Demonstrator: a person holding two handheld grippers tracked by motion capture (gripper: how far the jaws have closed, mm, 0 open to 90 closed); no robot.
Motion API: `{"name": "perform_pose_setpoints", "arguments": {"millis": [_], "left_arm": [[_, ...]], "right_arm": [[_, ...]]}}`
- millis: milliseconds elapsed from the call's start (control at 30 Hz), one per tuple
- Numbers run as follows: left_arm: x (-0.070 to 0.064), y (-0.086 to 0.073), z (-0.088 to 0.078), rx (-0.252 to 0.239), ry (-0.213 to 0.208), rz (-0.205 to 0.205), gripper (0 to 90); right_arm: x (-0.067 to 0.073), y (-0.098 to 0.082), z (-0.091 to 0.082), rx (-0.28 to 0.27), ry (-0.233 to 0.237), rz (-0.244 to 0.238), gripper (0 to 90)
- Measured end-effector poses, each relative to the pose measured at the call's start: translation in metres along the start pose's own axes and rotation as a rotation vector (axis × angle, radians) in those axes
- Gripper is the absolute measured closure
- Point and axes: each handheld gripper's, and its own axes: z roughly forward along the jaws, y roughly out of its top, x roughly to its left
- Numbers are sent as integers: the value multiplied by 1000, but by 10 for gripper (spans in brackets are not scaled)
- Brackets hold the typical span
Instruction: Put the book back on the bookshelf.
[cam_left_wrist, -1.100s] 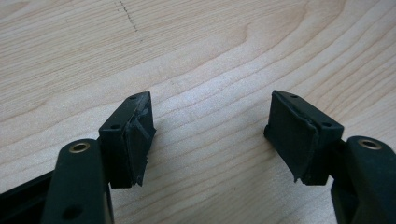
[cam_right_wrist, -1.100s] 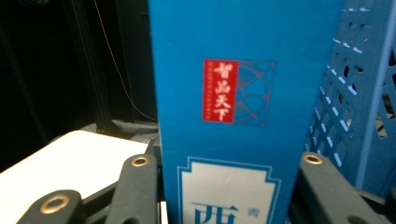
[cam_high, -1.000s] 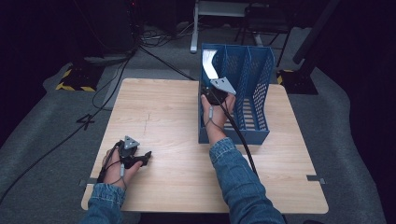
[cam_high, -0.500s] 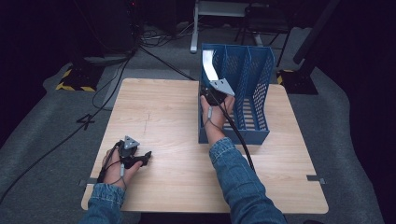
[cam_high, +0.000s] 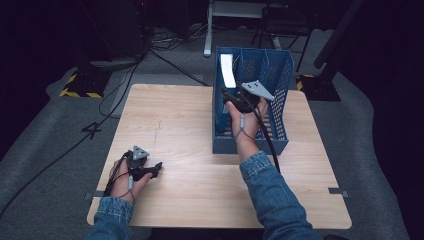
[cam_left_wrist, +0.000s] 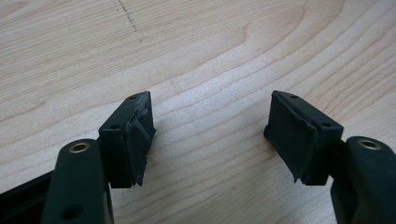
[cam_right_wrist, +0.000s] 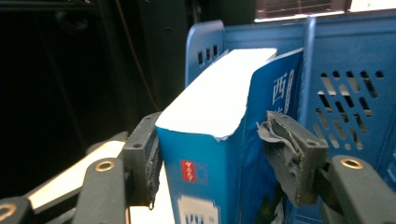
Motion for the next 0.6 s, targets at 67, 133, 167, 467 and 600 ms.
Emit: {"name": "perform_pose_setpoints", "arguments": {"millis": [67, 133, 167, 467, 600], "left_arm": [[0, 0, 0, 1, 0, -1, 322], [0, -1, -1, 0, 0, -1, 322], [0, -2, -1, -1, -2, -3, 322], [4, -3, -3, 1, -27, -1, 307], [3, 1, 1, 14, -16, 18, 245]], "right_arm": [[-2, 3, -6, 9, 18, 0, 409], [-7, 8, -19, 32, 73, 18, 405], [-10, 10, -27, 41, 88, 7, 403], [-47, 24, -101, 144, 171, -89, 370], [-74, 19, -133, 187, 175, -67, 370]]}}
